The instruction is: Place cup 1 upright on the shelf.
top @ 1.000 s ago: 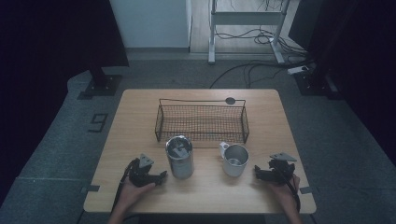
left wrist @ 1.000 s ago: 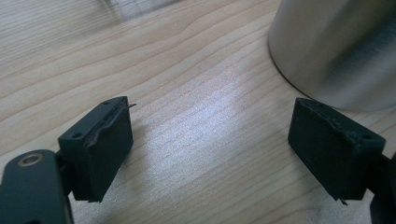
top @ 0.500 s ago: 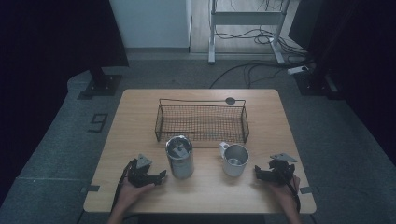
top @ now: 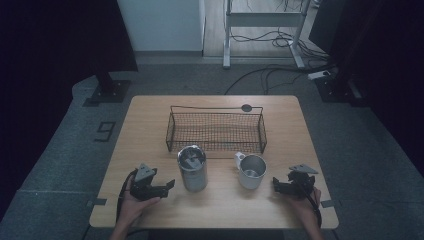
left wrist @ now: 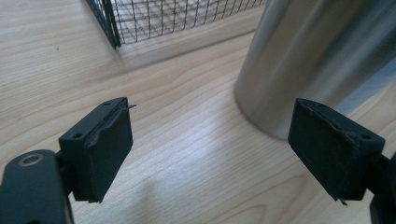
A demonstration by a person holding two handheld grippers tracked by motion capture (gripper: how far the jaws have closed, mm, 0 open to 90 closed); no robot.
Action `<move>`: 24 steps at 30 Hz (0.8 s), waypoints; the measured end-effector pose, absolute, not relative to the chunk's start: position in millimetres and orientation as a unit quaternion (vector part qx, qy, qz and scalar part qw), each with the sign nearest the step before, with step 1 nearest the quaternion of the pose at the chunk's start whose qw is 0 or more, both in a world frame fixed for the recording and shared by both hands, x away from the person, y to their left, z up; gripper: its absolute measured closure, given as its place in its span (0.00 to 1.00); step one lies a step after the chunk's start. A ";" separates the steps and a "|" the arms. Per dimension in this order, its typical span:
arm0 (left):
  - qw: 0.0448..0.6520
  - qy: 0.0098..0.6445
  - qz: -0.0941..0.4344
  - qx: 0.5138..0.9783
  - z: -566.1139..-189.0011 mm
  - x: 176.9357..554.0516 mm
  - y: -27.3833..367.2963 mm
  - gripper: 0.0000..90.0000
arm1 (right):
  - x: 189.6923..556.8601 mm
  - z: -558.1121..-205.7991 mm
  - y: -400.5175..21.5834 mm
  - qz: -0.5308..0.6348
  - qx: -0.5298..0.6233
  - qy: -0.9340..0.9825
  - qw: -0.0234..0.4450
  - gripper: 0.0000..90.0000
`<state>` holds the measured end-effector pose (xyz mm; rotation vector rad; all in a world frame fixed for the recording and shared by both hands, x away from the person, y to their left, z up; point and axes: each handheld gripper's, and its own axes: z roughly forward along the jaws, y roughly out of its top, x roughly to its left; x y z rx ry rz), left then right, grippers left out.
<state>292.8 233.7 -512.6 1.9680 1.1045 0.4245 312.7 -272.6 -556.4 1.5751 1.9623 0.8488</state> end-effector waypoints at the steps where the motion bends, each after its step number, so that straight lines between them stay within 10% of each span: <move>1: 0.410 0.439 0.169 0.782 -512.6 292.8 233.7 0.16 | 312.7 -556.4 -272.6 0.310 0.576 0.717 0.241 0.03; 24: 0.457 0.384 0.162 0.785 -481.7 272.1 217.9 0.14 | 313.4 -556.2 -273.0 0.312 0.575 0.716 0.243 0.05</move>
